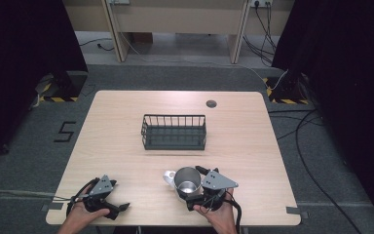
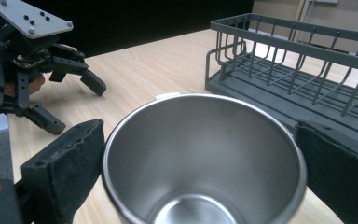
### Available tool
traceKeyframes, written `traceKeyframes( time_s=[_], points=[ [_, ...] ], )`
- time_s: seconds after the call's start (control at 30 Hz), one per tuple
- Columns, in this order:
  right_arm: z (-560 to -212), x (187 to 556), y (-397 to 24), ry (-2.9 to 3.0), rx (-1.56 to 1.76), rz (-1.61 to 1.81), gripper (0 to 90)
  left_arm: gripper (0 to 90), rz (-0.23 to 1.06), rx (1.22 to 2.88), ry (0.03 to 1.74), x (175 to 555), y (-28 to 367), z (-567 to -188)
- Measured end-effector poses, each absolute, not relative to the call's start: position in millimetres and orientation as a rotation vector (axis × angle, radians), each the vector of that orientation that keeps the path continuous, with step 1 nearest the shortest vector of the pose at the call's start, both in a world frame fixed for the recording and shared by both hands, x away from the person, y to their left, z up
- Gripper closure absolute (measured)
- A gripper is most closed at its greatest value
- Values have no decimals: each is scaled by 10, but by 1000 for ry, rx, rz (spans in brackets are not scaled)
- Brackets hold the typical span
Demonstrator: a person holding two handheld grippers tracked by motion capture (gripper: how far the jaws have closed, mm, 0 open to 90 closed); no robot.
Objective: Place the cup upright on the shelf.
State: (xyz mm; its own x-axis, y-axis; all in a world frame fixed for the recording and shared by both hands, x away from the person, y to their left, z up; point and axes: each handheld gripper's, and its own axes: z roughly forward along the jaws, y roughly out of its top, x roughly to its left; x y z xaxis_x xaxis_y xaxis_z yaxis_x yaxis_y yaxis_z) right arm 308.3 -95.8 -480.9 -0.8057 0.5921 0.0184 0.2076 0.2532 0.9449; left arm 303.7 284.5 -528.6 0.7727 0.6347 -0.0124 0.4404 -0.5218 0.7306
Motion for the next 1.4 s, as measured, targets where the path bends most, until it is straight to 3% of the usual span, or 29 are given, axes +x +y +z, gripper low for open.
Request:
traceKeyframes(
  time_s=[1.4],
  points=[
    [-4731, 3205, -863, 2173, 689, 1576, 63, 0, 329, 2206, 796, 3037, 2845, -5286]
  ],
)
